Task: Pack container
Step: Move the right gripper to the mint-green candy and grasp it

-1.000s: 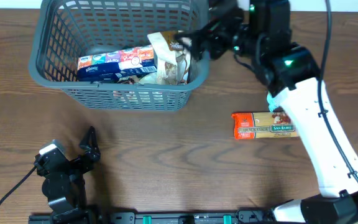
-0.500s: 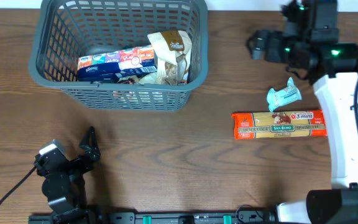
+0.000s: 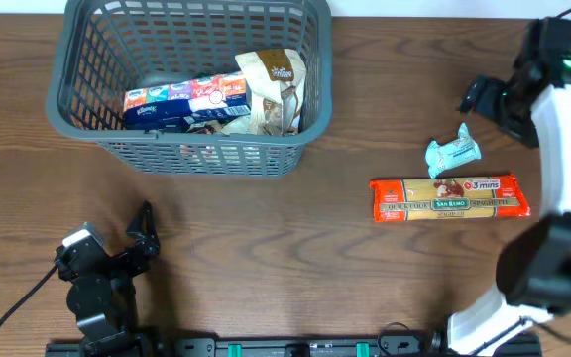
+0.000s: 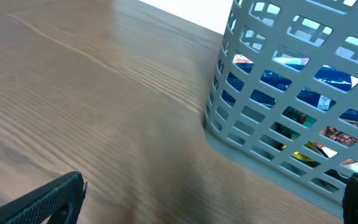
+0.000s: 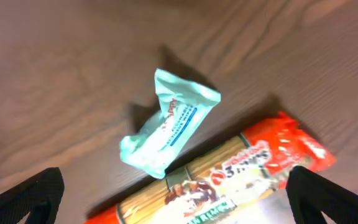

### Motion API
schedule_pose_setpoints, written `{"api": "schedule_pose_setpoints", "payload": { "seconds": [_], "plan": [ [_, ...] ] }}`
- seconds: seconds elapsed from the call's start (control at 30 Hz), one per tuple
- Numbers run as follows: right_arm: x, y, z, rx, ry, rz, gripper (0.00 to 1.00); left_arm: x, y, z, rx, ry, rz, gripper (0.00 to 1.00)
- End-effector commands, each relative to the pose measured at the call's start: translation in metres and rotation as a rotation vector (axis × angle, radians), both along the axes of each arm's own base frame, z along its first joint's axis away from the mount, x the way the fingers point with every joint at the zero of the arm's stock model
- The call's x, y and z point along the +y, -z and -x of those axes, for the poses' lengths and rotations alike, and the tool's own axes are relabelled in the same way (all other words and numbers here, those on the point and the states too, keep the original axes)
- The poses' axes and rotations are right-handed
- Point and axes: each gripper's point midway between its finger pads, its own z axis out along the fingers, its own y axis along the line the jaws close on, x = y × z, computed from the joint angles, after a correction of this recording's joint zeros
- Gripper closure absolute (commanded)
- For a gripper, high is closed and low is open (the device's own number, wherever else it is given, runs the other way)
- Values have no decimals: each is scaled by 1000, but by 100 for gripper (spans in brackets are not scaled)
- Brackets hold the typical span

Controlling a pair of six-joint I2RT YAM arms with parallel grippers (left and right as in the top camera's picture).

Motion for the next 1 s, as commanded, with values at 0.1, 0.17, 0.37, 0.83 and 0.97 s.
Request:
{"api": "schedule_pose_setpoints", "payload": {
  "seconds": [0.1, 0.17, 0.37, 0.83, 0.97],
  "plan": [
    [5, 53, -7, 104, 8, -65, 3, -1, 9, 0, 14, 5, 11, 1],
    [8, 67, -11, 121, 2, -78, 8, -1, 9, 0, 14, 5, 11, 1],
    [9, 99, -12, 178, 0, -89, 11, -1, 9, 0, 14, 5, 11, 1],
    [18, 142, -15, 234, -10, -142, 16, -1, 9, 0, 14, 5, 11, 1],
    [20, 151, -14, 250, -12, -154, 23, -1, 9, 0, 14, 5, 11, 1]
  ]
}}
